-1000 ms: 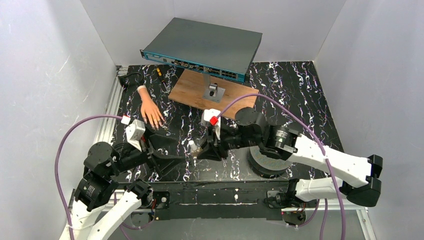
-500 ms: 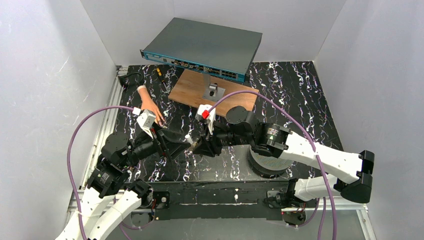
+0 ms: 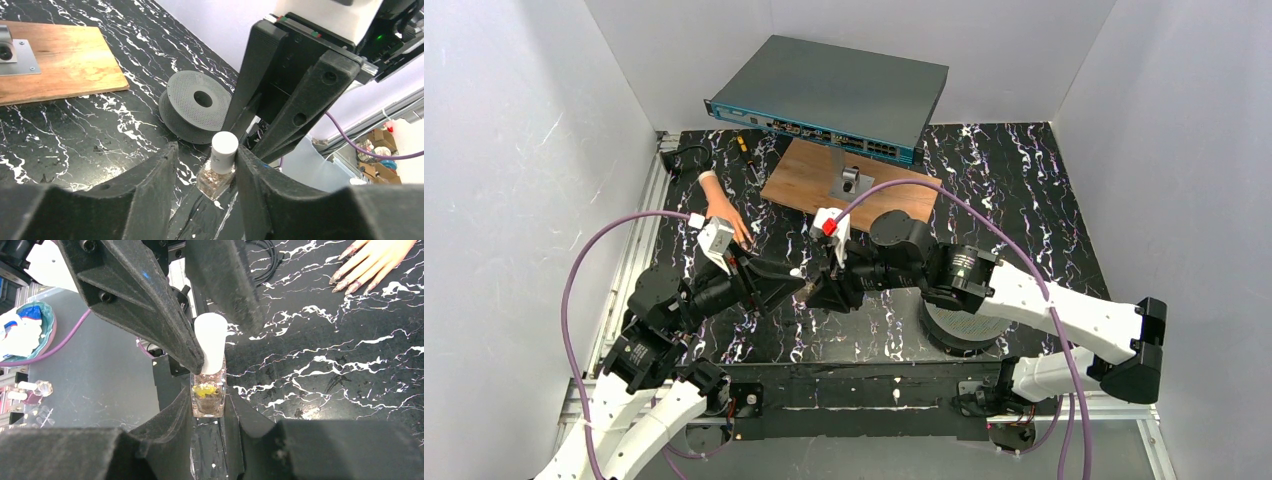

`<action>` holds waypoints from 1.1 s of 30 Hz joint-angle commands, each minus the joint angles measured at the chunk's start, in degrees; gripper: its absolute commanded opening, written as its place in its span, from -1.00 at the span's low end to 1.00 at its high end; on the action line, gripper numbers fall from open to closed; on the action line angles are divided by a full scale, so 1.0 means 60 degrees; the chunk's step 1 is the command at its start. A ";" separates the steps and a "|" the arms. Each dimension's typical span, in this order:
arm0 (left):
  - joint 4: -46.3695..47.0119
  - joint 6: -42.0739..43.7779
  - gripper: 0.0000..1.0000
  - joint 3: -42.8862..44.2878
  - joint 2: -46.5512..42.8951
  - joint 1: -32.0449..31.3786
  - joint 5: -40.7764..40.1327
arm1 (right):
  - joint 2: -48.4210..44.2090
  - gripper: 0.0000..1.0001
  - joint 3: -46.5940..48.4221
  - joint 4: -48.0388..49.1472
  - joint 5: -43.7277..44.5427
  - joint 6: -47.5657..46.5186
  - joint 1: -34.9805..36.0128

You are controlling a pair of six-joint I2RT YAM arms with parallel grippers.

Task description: Paint the nails

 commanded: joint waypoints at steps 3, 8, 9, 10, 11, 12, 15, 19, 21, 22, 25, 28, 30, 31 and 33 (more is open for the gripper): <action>0.0554 -0.0077 -0.34 -0.0246 -0.0058 0.0025 0.0172 | 0.0084 -0.97 0.0597 0.0360 -0.0284 0.0091 0.0035; 0.0816 -0.0104 -0.57 -0.0423 -0.0153 0.0021 0.0579 | 0.0057 -0.97 0.0560 0.0485 -0.0388 0.0113 0.0030; 0.0856 -0.0099 -0.64 -0.0448 -0.0172 0.0024 0.0738 | 0.0033 -0.97 0.0528 0.0543 -0.0432 0.0108 0.0030; 0.0891 -0.0085 -0.70 -0.0471 -0.0200 0.0025 0.0850 | 0.0006 -0.97 0.0491 0.0630 -0.0475 0.0118 0.0037; 0.0886 -0.0062 -0.75 -0.0496 -0.0229 0.0021 0.0980 | -0.0046 -0.97 0.0450 0.0726 -0.0529 0.0145 0.0044; 0.0885 -0.0022 -0.78 -0.0509 -0.0277 0.0024 0.1095 | -0.0101 -0.97 0.0418 0.0807 -0.0599 0.0152 0.0039; 0.0944 0.0070 -0.93 -0.0579 -0.0440 0.0025 0.1555 | -0.0276 -0.97 0.0276 0.1017 -0.0759 0.0200 0.0031; 0.1004 0.0240 -1.00 -0.0578 -0.0520 0.0025 0.2402 | -0.0531 -0.97 0.0113 0.1271 -0.1142 0.0222 0.0030; 0.1044 0.0277 -1.00 -0.0602 -0.0585 0.0027 0.2638 | -0.0722 -0.97 -0.0049 0.1521 -0.1449 0.0236 0.0024; 0.1108 0.0253 -1.00 -0.0620 -0.0597 0.0025 0.2783 | -0.0791 -0.97 -0.0110 0.1603 -0.1543 0.0226 0.0028; 0.1411 0.0111 -1.00 -0.0670 -0.0578 0.0025 0.3285 | -0.1051 -0.97 -0.0318 0.1921 -0.1986 0.0143 0.0015; 0.1814 -0.0173 -1.00 -0.0708 -0.0477 0.0025 0.3740 | -0.1240 -0.97 -0.0525 0.2244 -0.2587 -0.0003 0.0024; 0.2177 -0.0416 -1.00 -0.0773 -0.0386 0.0024 0.4075 | -0.1337 -0.97 -0.0642 0.2447 -0.2962 -0.0118 0.0018; 0.2389 -0.0553 -1.00 -0.0827 -0.0338 0.0025 0.4201 | -0.1370 -0.97 -0.0673 0.2540 -0.3123 -0.0177 0.0023; 0.2732 -0.0797 -1.00 -0.0910 -0.0306 0.0025 0.4416 | -0.1415 -0.97 -0.0738 0.2678 -0.3518 -0.0292 0.0023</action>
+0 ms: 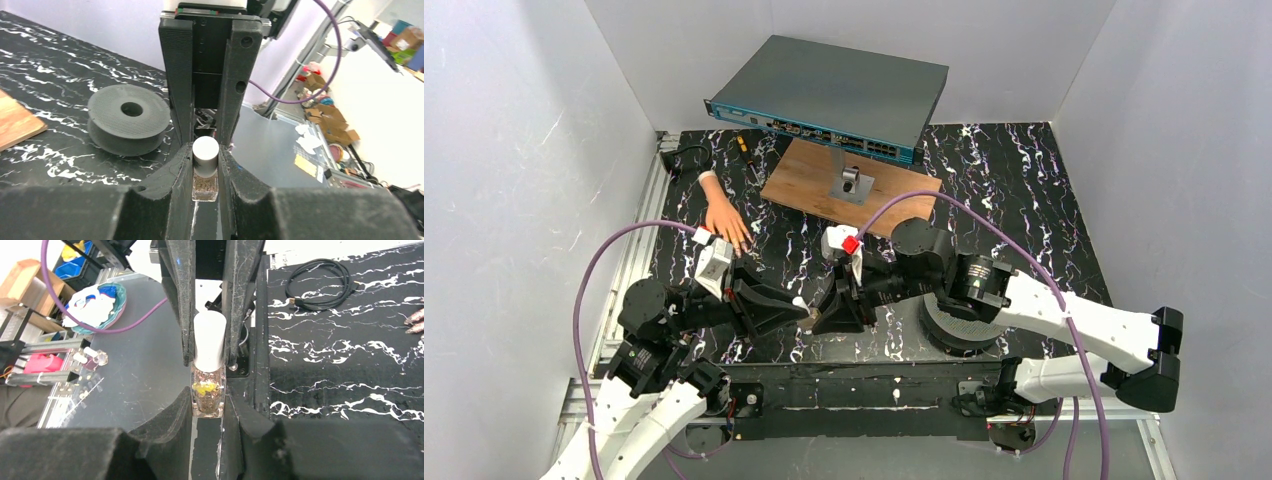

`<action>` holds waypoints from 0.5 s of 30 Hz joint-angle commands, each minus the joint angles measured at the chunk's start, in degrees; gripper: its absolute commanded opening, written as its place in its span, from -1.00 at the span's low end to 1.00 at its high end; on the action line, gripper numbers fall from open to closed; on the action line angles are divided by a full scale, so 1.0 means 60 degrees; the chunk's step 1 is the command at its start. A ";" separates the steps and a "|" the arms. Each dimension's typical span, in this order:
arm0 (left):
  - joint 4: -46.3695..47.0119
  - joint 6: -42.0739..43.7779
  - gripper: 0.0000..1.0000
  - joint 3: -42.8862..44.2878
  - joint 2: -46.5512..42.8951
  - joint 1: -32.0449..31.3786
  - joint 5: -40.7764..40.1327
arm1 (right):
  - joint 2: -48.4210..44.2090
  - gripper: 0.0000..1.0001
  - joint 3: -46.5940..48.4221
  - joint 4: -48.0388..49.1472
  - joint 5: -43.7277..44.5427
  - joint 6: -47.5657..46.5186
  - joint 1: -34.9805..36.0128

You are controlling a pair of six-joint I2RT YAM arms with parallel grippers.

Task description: Paint the nails

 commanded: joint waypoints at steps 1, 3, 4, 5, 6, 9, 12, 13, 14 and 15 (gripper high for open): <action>0.0601 -0.0553 -1.00 -0.0311 0.0206 0.0018 0.1090 | -0.0595 -0.97 0.0081 0.1650 -0.1326 -0.0380 -0.0013; 0.0882 -0.0723 -1.00 -0.0384 0.0216 0.0018 0.1247 | -0.0603 -0.97 0.0073 0.1655 -0.1630 -0.0458 -0.0033; 0.1002 -0.0802 -1.00 -0.0415 0.0209 0.0018 0.1312 | -0.0587 -0.97 0.0087 0.1921 -0.1790 -0.0486 -0.0036; 0.1131 -0.0884 -1.00 -0.0446 0.0215 0.0018 0.1392 | -0.0565 -0.97 0.0098 0.1975 -0.1945 -0.0536 -0.0043; 0.1250 -0.0945 -1.00 -0.0455 0.0216 0.0018 0.1462 | -0.0535 -0.97 0.0131 0.2006 -0.2106 -0.0562 -0.0050; 0.1624 -0.1090 -0.95 -0.0501 0.0244 0.0018 0.1704 | -0.0427 -0.97 0.0174 0.2097 -0.2691 -0.0636 -0.0067; 0.1595 -0.1024 -0.80 -0.0439 0.0185 0.0017 0.1784 | -0.0339 -0.97 0.0222 0.2119 -0.3301 -0.0632 -0.0079; 0.1487 -0.0955 -0.69 -0.0381 0.0166 0.0019 0.1776 | -0.0335 -0.97 0.0210 0.2111 -0.3462 -0.0628 -0.0080; 0.1340 -0.0859 -0.53 -0.0295 0.0144 0.0021 0.1779 | -0.0351 -0.97 0.0174 0.2074 -0.3571 -0.0636 -0.0080; 0.1168 -0.0770 -0.27 -0.0217 0.0143 0.0020 0.1776 | -0.0384 -0.97 0.0145 0.2012 -0.3640 -0.0650 -0.0078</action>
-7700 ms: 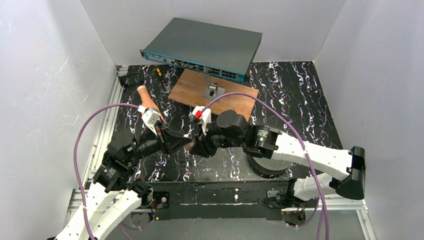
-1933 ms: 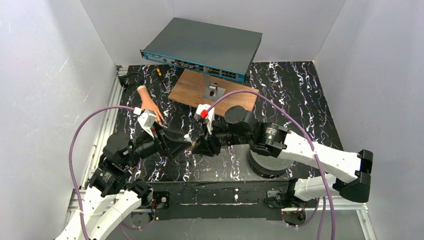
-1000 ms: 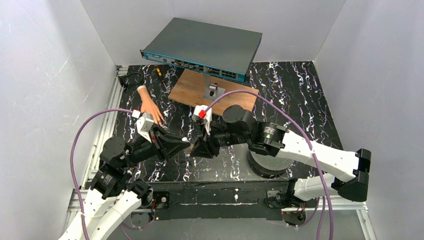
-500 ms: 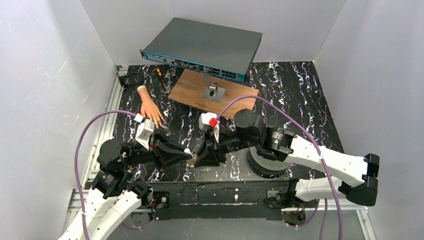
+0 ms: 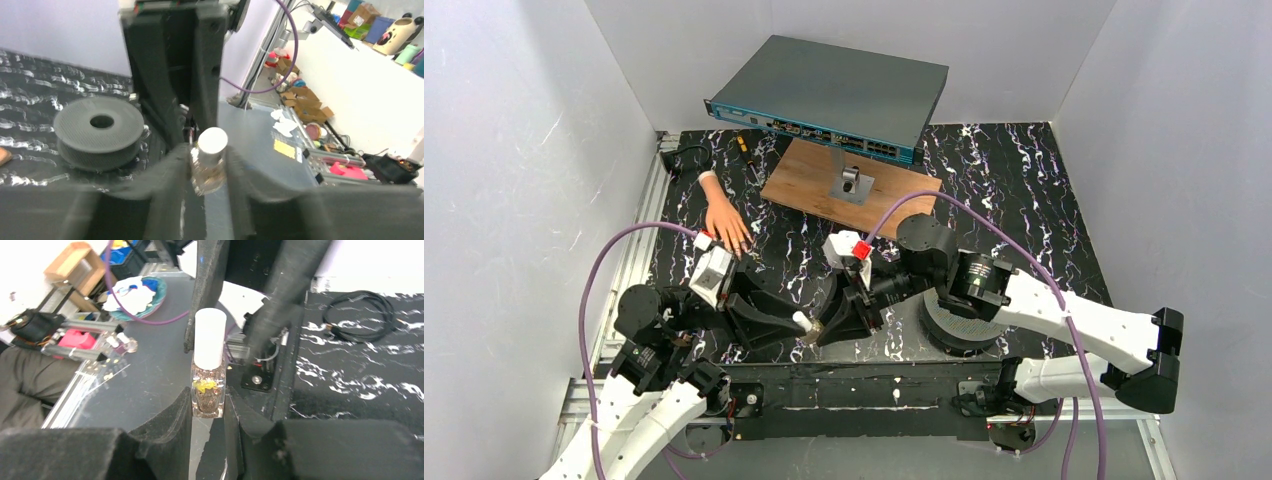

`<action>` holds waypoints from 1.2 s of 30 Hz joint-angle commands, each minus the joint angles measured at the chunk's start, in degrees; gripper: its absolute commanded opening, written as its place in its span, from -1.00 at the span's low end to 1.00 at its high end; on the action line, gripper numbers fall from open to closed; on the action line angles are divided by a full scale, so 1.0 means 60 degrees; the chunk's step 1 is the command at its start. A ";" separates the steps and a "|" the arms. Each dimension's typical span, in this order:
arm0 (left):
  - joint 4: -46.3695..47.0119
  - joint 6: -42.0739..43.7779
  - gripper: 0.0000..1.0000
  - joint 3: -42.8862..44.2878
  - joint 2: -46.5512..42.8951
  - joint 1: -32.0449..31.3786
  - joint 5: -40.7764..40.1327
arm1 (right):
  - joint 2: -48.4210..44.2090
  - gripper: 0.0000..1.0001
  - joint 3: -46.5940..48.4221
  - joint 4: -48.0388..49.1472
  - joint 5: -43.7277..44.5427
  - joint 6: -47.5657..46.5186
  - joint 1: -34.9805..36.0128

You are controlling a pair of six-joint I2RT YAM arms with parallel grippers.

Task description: Paint the nails

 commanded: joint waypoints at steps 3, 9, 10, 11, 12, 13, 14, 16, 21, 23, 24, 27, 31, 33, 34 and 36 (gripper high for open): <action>-0.1647 0.0627 0.48 0.0543 0.0055 0.0028 0.0092 | -0.0437 -0.97 0.0145 0.1036 -0.1634 -0.0405 0.0048; -0.4296 0.1862 0.96 0.1995 -0.0020 0.0030 -0.0889 | -0.0766 -0.97 -0.0235 0.0214 -0.1046 -0.0579 0.0045; -0.4749 0.2084 0.96 0.2289 0.0038 0.0029 -0.1058 | -0.0847 -0.97 -0.0349 0.0199 -0.0913 -0.0588 0.0046; -0.5298 0.2304 0.97 0.2585 0.0113 0.0038 -0.1250 | -0.0945 -0.97 -0.0456 0.0164 -0.0717 -0.0593 0.0044; -0.5841 0.2559 0.97 0.2912 0.0219 0.0030 -0.1462 | -0.1027 -0.97 -0.0558 0.0097 -0.0516 -0.0629 0.0046; -0.6389 0.2770 0.96 0.3211 0.0377 0.0029 -0.1672 | -0.1074 -0.97 -0.0631 0.0023 -0.0340 -0.0668 0.0048; -0.7017 0.3018 0.96 0.3565 0.0564 0.0028 -0.1940 | -0.1124 -0.97 -0.0684 -0.0113 -0.0157 -0.0744 0.0044; -0.8186 0.3553 0.94 0.4213 0.0955 0.0028 -0.2325 | -0.1147 -0.97 -0.0720 -0.0413 0.0167 -0.0902 0.0043; -1.0006 0.4557 0.82 0.5309 0.1632 0.0028 -0.2658 | -0.1105 -0.97 -0.0695 -0.1061 0.0620 -0.1224 0.0045; -1.0370 0.4774 0.75 0.5559 0.1965 0.0028 -0.2572 | -0.1072 -0.97 -0.0636 -0.1250 0.0746 -0.1527 0.0051; -1.0489 0.4862 0.72 0.5616 0.2084 0.0028 -0.2505 | -0.1017 -0.97 -0.0578 -0.1416 0.0763 -0.1626 0.0045; -1.0690 0.4956 0.64 0.5673 0.2463 0.0028 -0.2464 | -0.0841 -0.97 -0.0366 -0.1701 0.0833 -0.1816 0.0053; -1.0624 0.4984 0.61 0.5540 0.2775 0.0028 -0.2281 | -0.0554 -0.97 -0.0126 -0.1851 0.0885 -0.1959 0.0054; -1.0524 0.4953 0.58 0.5483 0.2849 0.0028 -0.2102 | -0.0451 -0.97 -0.0048 -0.1860 0.0869 -0.1983 0.0041; -1.0479 0.4952 0.57 0.5435 0.2870 0.0021 -0.1979 | -0.0401 -0.97 -0.0016 -0.1839 0.0855 -0.2009 0.0044; -1.0371 0.4936 0.53 0.5344 0.2882 0.0021 -0.1719 | -0.0282 -0.97 0.0061 -0.1800 0.0804 -0.2021 0.0051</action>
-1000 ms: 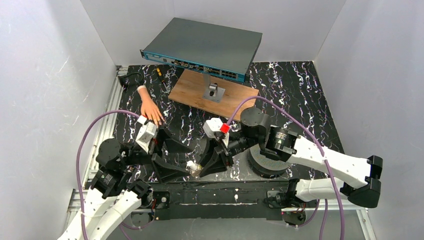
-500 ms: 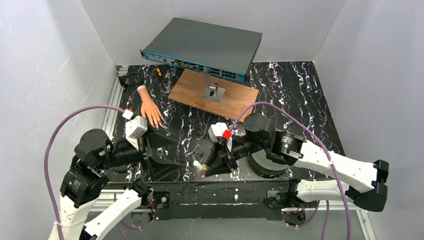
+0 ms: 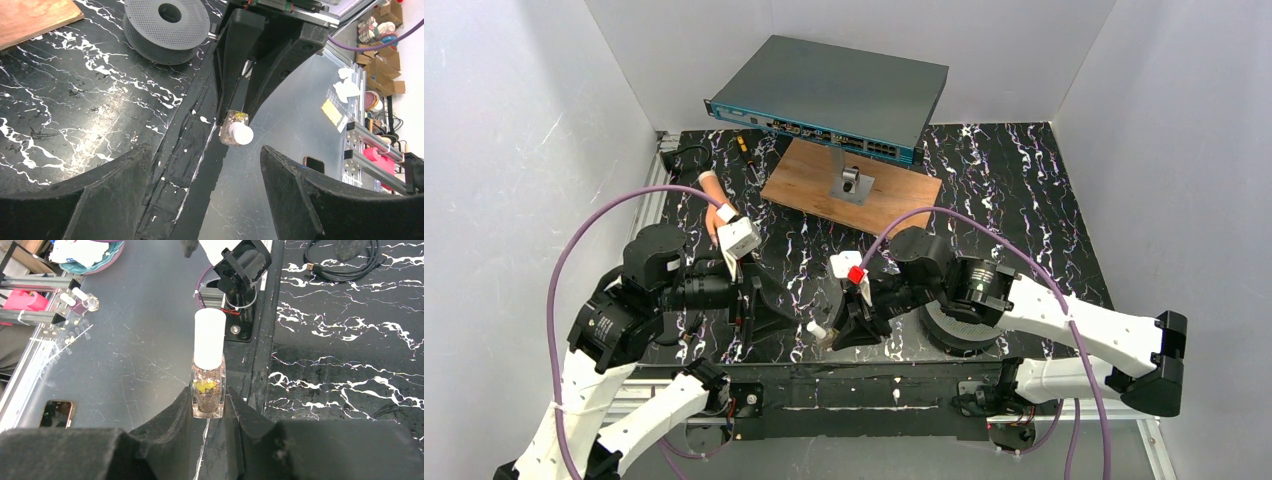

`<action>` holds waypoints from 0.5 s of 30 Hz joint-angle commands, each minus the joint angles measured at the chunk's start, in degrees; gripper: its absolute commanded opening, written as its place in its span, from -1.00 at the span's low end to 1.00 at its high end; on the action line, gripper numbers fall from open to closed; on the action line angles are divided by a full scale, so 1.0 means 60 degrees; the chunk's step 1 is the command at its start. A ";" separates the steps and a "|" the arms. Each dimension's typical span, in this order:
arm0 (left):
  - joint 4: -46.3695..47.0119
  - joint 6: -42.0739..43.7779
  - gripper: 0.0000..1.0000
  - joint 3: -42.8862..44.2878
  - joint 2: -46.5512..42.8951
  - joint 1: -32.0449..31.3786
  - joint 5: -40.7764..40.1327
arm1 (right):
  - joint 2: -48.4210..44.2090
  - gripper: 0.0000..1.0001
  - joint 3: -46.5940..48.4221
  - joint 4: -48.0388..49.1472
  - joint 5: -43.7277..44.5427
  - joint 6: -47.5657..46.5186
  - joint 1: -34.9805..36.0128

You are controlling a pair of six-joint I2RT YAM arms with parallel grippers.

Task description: Paint the nails

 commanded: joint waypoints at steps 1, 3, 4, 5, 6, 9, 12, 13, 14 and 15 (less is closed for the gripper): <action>0.0033 0.0152 0.51 -0.0130 -0.0013 0.0020 0.0757 | 0.0140 -0.97 0.0690 0.0198 -0.0082 -0.0241 0.0032; 0.0158 0.0149 0.47 -0.0290 -0.0012 0.0021 0.0987 | 0.0270 -0.97 0.0828 0.0159 -0.0119 -0.0289 0.0030; 0.0227 0.0150 0.45 -0.0367 -0.0026 0.0021 0.1143 | 0.0333 -0.97 0.0901 0.0124 -0.0156 -0.0302 0.0029; 0.0291 0.0161 0.43 -0.0494 -0.0028 0.0021 0.1294 | 0.0383 -0.97 0.0965 0.0094 -0.0174 -0.0324 0.0029; 0.0352 0.0184 0.41 -0.0576 -0.0041 0.0021 0.1449 | 0.0448 -0.97 0.1024 0.0081 -0.0192 -0.0339 0.0035; 0.0562 0.0268 0.32 -0.0820 -0.0082 0.0021 0.1915 | 0.0661 -0.97 0.1227 0.0056 -0.0333 -0.0374 0.0039; 0.0618 0.0397 0.25 -0.0936 -0.0073 0.0021 0.2282 | 0.0914 -0.97 0.1454 -0.0012 -0.0499 -0.0372 0.0033; 0.0618 0.0458 0.24 -0.0966 -0.0059 0.0021 0.2350 | 0.1011 -0.97 0.1534 -0.0075 -0.0559 -0.0371 0.0030; 0.0622 0.0505 0.23 -0.0983 -0.0061 0.0021 0.2405 | 0.1109 -0.97 0.1621 -0.0103 -0.0594 -0.0371 0.0029; 0.0619 0.0539 0.22 -0.1016 -0.0069 0.0021 0.2421 | 0.1185 -0.97 0.1694 -0.0121 -0.0624 -0.0376 0.0024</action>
